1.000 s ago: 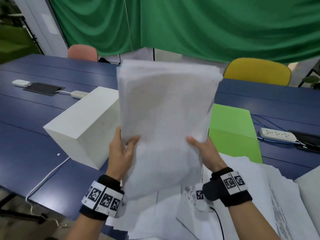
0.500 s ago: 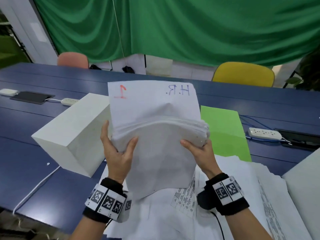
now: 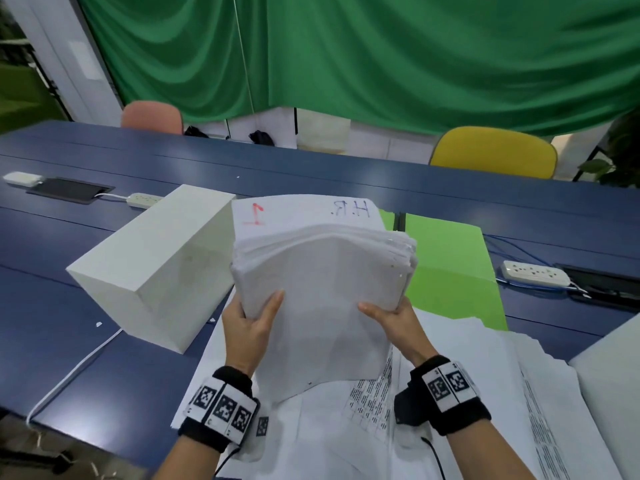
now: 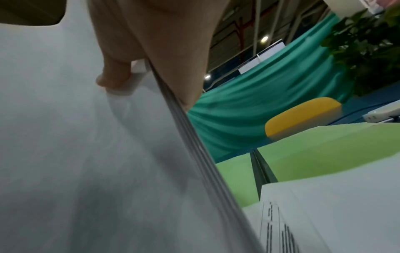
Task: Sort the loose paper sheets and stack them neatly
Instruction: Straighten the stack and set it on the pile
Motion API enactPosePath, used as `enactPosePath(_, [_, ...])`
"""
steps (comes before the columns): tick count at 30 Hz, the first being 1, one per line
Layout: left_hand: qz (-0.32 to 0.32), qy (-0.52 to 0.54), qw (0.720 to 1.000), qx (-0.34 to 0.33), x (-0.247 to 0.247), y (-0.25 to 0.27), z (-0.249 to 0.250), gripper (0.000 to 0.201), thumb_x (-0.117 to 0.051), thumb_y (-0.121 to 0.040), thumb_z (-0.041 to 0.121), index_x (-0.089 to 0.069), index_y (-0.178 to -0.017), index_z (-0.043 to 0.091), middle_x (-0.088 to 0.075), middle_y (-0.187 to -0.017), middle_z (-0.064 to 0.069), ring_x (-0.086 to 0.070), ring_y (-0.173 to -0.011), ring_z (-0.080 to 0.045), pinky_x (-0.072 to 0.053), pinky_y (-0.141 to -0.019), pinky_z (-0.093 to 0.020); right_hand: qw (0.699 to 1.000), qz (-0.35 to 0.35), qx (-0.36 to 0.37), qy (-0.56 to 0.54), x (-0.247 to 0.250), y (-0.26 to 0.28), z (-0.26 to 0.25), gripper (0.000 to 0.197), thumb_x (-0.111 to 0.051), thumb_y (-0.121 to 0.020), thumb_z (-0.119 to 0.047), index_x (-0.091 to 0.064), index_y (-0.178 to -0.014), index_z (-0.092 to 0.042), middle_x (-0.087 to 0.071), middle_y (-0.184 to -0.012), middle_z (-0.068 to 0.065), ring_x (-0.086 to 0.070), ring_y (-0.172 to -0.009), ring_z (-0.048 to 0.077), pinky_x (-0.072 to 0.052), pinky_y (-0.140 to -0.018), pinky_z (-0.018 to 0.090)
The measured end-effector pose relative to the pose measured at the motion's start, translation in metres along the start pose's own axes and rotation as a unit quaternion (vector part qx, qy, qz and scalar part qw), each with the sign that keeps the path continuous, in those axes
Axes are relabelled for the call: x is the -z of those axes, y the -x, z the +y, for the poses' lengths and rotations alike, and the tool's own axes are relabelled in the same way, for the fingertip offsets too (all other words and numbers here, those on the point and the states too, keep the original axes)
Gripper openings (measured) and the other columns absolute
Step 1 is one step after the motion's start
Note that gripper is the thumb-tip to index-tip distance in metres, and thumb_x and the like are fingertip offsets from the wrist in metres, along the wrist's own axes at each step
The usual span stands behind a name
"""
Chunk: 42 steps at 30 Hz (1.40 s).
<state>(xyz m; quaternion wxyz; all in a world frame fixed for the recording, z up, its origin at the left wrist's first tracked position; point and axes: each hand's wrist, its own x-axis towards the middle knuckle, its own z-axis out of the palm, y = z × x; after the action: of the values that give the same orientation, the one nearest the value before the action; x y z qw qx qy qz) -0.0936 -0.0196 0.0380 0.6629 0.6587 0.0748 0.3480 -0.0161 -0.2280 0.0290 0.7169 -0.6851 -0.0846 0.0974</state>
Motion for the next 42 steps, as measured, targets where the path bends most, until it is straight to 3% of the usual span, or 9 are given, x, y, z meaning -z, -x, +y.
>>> enactPosePath(6, [-0.011, 0.006, 0.991, -0.132, 0.002, -0.028, 0.049, 0.063, -0.065, -0.068, 0.028, -0.037, -0.123, 0.018, -0.053, -0.109, 0.004, -0.056, -0.097, 0.009, -0.045, -0.084, -0.009, 0.989, -0.011, 0.128, -0.079, 0.008, -0.004, -0.061, 0.049, -0.074, -0.056, -0.01, -0.057, -0.102, -0.015, -0.072, -0.083, -0.017, -0.065, -0.075, -0.002, -0.051, -0.064, 0.014])
enactPosePath(11, [0.0, 0.029, 0.989, -0.145, 0.001, -0.035, 0.056, 0.077, -0.068, -0.068, 0.022, -0.025, -0.131, 0.015, -0.068, -0.091, 0.02, -0.06, -0.085, 0.01, -0.046, -0.077, -0.007, 0.976, -0.002, 0.191, -0.1, 0.005, -0.008, -0.085, 0.048, -0.067, -0.061, 0.003, -0.053, -0.103, -0.017, -0.069, -0.083, -0.017, -0.064, -0.076, 0.0, -0.052, -0.064, 0.015])
enactPosePath(17, [-0.017, 0.021, 0.999, -0.019, 0.001, -0.011, 0.021, 0.079, -0.079, -0.05, 0.064, -0.06, -0.105, 0.01, -0.068, -0.095, 0.008, -0.065, -0.086, 0.001, -0.053, -0.076, -0.017, 0.996, 0.01, 0.061, -0.067, 0.003, -0.013, -0.032, 0.05, -0.08, -0.049, -0.01, -0.063, -0.096, -0.012, -0.074, -0.079, -0.01, -0.068, -0.072, 0.006, -0.053, -0.063, 0.023])
enactPosePath(24, [0.008, 0.024, 1.0, 0.007, 0.003, -0.002, 0.001, 0.052, -0.076, -0.054, 0.04, -0.054, -0.101, 0.03, -0.064, -0.098, 0.007, -0.064, -0.086, 0.001, -0.051, -0.074, -0.014, 0.999, -0.029, -0.022, -0.005, 0.012, -0.006, 0.001, 0.035, -0.082, -0.058, -0.01, -0.069, -0.089, -0.018, -0.075, -0.085, -0.006, -0.07, -0.08, 0.009, -0.054, -0.068, 0.02])
enactPosePath(29, [0.024, -0.019, 0.999, 0.034, -0.006, 0.004, -0.012, 0.056, -0.072, -0.066, 0.039, -0.06, -0.111, 0.008, -0.068, -0.099, 0.003, -0.066, -0.095, -0.014, -0.055, -0.08, -0.024, 1.0, 0.011, -0.019, 0.016, -0.001, -0.003, 0.01, 0.02, -0.068, -0.079, -0.002, -0.065, -0.082, -0.021, -0.069, -0.078, -0.012, -0.067, -0.064, -0.004, -0.05, -0.057, 0.011])
enactPosePath(33, [0.001, -0.034, 0.999, 0.024, -0.001, -0.015, -0.005, 0.04, -0.056, -0.077, 0.048, -0.055, -0.099, 0.015, -0.061, -0.085, 0.008, -0.059, -0.073, 0.001, -0.05, -0.068, -0.014, 0.997, 0.057, 0.001, 0.043, 0.002, -0.011, 0.0, 0.007, -0.065, -0.083, -0.006, -0.066, -0.087, -0.012, -0.069, -0.06, -0.015, -0.064, -0.057, -0.003, -0.05, -0.054, 0.013])
enactPosePath(36, [0.029, -0.082, 0.994, 0.061, 0.026, -0.027, -0.029, 0.026, -0.044, -0.094, 0.039, -0.055, -0.094, 0.015, -0.061, -0.087, -0.002, -0.06, -0.081, -0.012, -0.049, -0.074, -0.023, 0.996, 0.067, -0.013, 0.058, 0.018, -0.013, 0.0, 0.009, -0.063, -0.086, -0.011, -0.065, -0.087, -0.019, -0.069, -0.065, -0.016, -0.064, -0.062, -0.003, -0.049, -0.057, 0.007])
enactPosePath(39, [0.007, -0.326, 0.924, 0.201, 0.072, -0.024, -0.097, 0.033, -0.05, -0.095, 0.023, -0.051, -0.118, 0.0, -0.056, -0.12, -0.016, -0.051, -0.114, -0.032, -0.04, -0.095, -0.039, 0.989, 0.078, -0.095, 0.086, 0.029, -0.011, 0.029, 0.013, -0.059, -0.09, -0.013, -0.06, -0.103, -0.016, -0.065, -0.085, -0.007, -0.06, -0.073, 0.002, -0.047, -0.056, 0.008])
enactPosePath(42, [-0.119, -0.544, 0.763, 0.328, 0.103, -0.008, -0.143, 0.06, -0.056, -0.089, 0.035, -0.036, -0.134, 0.0, -0.035, -0.141, -0.021, -0.033, -0.129, -0.039, -0.033, -0.105, -0.044, 0.959, 0.097, -0.218, 0.154, 0.034, -0.009, 0.09, 0.029, -0.061, -0.088, -0.018, -0.062, -0.113, -0.003, -0.067, -0.102, 0.009, -0.064, -0.09, 0.024, -0.054, -0.078, 0.032])
